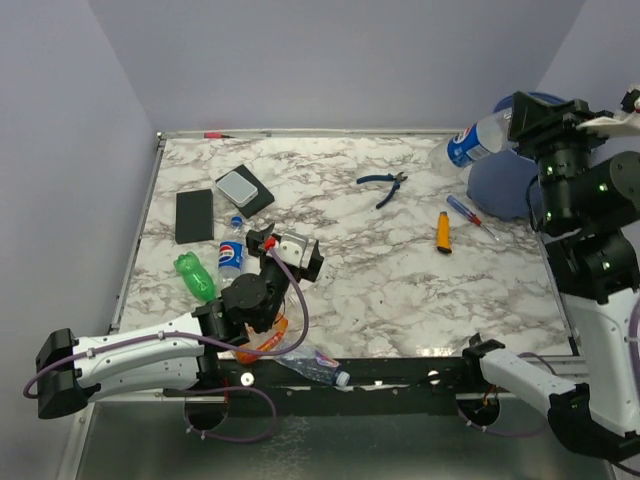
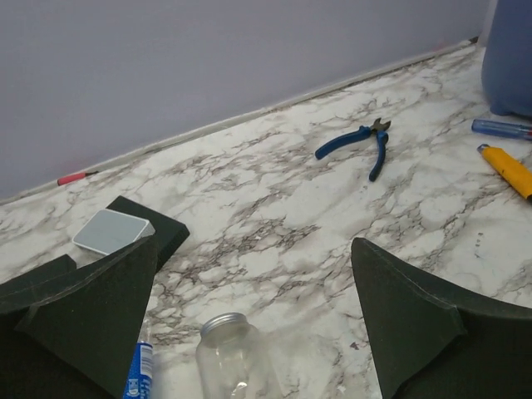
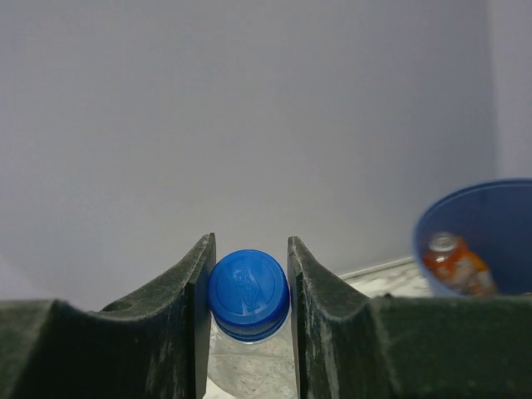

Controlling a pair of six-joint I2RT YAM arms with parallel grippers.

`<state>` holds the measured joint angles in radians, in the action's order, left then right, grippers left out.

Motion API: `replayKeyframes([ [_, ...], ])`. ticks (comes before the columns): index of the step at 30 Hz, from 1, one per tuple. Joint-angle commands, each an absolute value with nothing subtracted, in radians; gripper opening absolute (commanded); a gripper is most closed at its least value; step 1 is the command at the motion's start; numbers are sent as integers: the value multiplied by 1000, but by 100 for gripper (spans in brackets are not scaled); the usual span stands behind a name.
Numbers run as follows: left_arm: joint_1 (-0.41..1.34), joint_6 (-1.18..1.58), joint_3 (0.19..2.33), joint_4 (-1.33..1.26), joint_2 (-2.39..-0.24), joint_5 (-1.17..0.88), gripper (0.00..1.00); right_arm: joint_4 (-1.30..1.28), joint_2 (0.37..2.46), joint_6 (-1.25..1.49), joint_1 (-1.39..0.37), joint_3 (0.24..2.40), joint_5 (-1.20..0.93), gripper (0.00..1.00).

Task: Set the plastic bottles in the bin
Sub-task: Place the plastic bottle in the trash bin.

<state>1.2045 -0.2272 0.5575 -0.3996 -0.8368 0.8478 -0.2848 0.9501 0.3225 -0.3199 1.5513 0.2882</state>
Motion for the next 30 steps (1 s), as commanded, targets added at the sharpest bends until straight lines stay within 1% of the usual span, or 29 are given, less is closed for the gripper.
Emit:
replayKeyframes([
  [1,1204,-248,617,-357,-799,903,99,-193,1108,82,-322,1623,667,1],
  [2,1204,-248,564,-351,-801,907,99,-116,1139,43,-322,1617,706,1],
  [5,1204,-235,560,-338,-804,903,99,146,1224,-144,-313,1606,830,1],
  [8,1205,-204,572,-310,-819,895,99,337,1315,-254,-231,1603,873,0],
  [10,1206,-185,582,-293,-831,888,99,382,1361,-232,-149,1612,878,1],
  [13,1206,-167,592,-274,-839,876,99,414,1384,-140,-24,1585,831,1],
  [15,1206,-164,595,-269,-836,870,99,408,1409,-83,53,1582,821,0],
  [19,1206,-157,598,-263,-831,856,99,266,1464,39,163,1601,739,0],
  [24,1206,-157,608,-242,-844,846,99,43,1531,69,187,1585,660,0],
  [30,1206,-161,615,-229,-854,844,99,-66,1555,161,188,1500,585,0],
])
